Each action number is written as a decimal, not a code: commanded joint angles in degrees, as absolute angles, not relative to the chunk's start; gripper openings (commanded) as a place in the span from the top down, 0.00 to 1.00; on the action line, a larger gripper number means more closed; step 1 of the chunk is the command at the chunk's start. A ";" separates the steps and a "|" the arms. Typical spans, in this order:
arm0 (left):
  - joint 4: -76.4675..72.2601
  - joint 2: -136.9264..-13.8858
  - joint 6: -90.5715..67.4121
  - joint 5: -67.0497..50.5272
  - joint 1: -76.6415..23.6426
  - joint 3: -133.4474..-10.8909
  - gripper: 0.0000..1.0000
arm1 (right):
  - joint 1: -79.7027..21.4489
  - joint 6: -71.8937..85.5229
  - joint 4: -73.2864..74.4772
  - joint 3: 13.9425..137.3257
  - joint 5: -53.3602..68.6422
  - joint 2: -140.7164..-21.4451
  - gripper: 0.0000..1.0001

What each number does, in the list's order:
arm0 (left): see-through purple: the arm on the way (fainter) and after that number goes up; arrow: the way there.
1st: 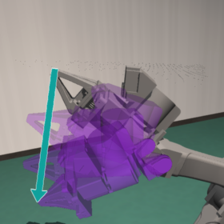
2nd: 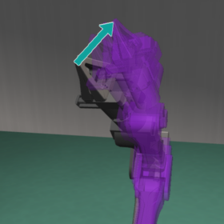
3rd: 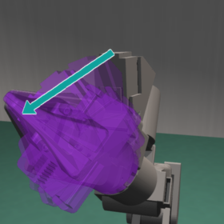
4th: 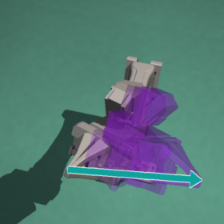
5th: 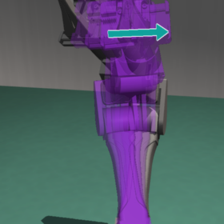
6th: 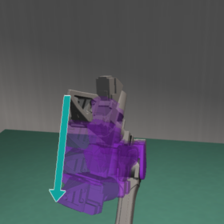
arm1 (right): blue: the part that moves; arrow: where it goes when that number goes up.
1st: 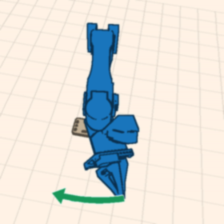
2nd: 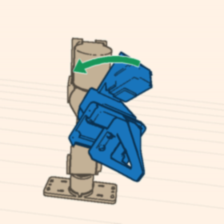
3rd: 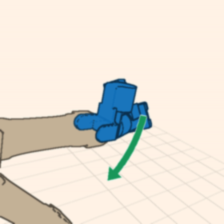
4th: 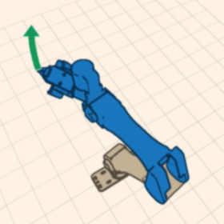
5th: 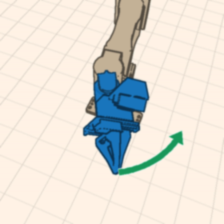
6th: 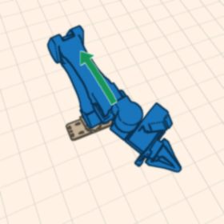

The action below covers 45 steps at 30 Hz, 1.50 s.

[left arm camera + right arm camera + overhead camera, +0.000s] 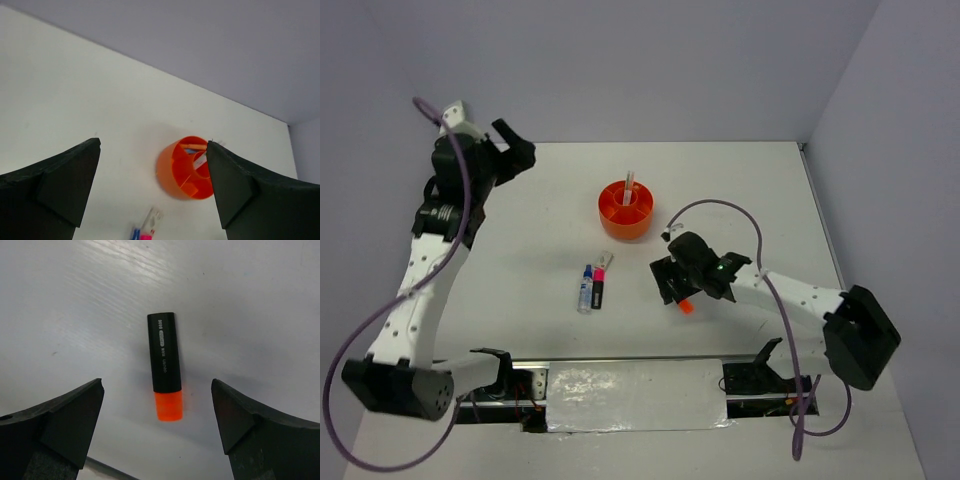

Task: Sort the stationery into containers
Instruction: Pick up the stationery from the center of the board.

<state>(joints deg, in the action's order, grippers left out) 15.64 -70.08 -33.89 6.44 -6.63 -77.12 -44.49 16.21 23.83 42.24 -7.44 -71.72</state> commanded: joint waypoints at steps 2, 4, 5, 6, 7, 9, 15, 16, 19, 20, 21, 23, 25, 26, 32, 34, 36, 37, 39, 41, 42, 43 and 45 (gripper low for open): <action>30.59 -60.75 -34.29 8.46 -3.52 -68.57 0.01 | -41.93 12.58 24.00 45.00 -4.06 -78.03 0.07; 29.89 -55.21 -29.28 6.08 -3.52 -65.06 0.01 | -41.49 12.22 23.82 44.83 -3.78 -79.62 0.17; 29.80 -53.80 -27.79 5.19 -3.52 -64.08 0.01 | -41.40 12.04 24.08 44.91 -3.78 -80.59 0.21; 29.97 -52.31 -26.56 4.66 -3.52 -63.12 0.01 | -41.31 11.87 24.26 45.00 -2.56 -82.68 0.25; 29.80 -49.95 -24.89 4.83 -3.52 -61.19 0.01 | -41.40 11.78 24.34 45.00 -2.03 -83.66 0.31; 30.06 -48.00 -23.30 5.01 -3.52 -59.08 0.01 | -41.48 11.87 24.35 44.91 -0.28 -86.12 0.44; 29.97 -48.86 -23.55 0.80 -3.52 -56.52 0.01 | -41.75 12.39 25.40 46.23 -1.40 -89.03 0.54; 29.80 -49.39 -23.99 -0.17 -3.52 -56.17 0.01 | -42.10 12.22 25.57 46.40 -1.15 -89.21 0.65; 26.65 -48.96 -25.83 -5.95 -3.52 -54.24 0.01 | -43.24 12.74 25.66 46.49 -2.54 -88.42 1.00; 24.63 -48.43 -26.45 -12.59 -3.52 -53.18 0.01 | -43.50 12.92 25.40 46.41 -3.51 -86.68 1.00; 22.35 -46.95 -28.46 -16.05 -3.52 -51.96 0.01 | -43.85 13.01 24.53 46.23 -3.43 -85.44 1.00; 14.99 -44.66 -33.80 -23.86 -4.30 -48.53 0.01 | -44.65 13.62 23.12 45.71 -1.77 -80.98 1.00; 9.96 -43.60 -37.77 -26.27 -7.45 -45.55 0.01 | -45.26 14.84 20.23 45.18 -0.36 -77.19 1.00; 6.10 -43.33 -39.27 -26.11 -9.21 -45.01 0.01 | -46.13 15.55 19.34 45.09 1.13 -73.34 1.00; -0.78 -45.61 -45.87 -18.29 -25.65 -45.09 0.01 | -53.42 22.67 11.08 45.26 -2.89 -61.63 1.00; -3.42 -47.72 -47.63 -16.53 -29.86 -45.79 0.01 | -55.28 24.42 5.55 44.39 -1.67 -59.42 1.00; -4.30 -49.91 -47.73 -14.52 -33.64 -47.10 0.01 | -57.90 25.92 3.44 44.91 -3.94 -57.31 1.00; -4.13 -50.70 -47.64 -13.46 -34.88 -47.63 0.01 | -58.70 26.19 3.25 45.17 -4.91 -56.26 1.00; -4.04 -52.73 -47.29 -11.70 -37.43 -48.69 0.02 | -60.02 26.72 2.38 45.70 -6.06 -55.73 1.00; -4.57 -54.48 -47.37 -11.52 -38.75 -49.04 0.04 | -60.73 26.63 2.37 46.14 -6.94 -55.46 1.00; -4.66 -54.93 -47.29 -10.56 -39.89 -49.22 0.06 | -61.17 26.20 2.29 46.40 -7.12 -55.37 1.00; -4.40 -55.45 -47.29 -10.11 -40.34 -49.31 0.07 | -61.52 26.02 1.94 46.41 -7.64 -55.02 1.00; -4.31 -56.60 -47.20 -9.67 -41.22 -49.31 0.15 | -61.61 25.93 1.58 46.41 -7.65 -54.84 1.00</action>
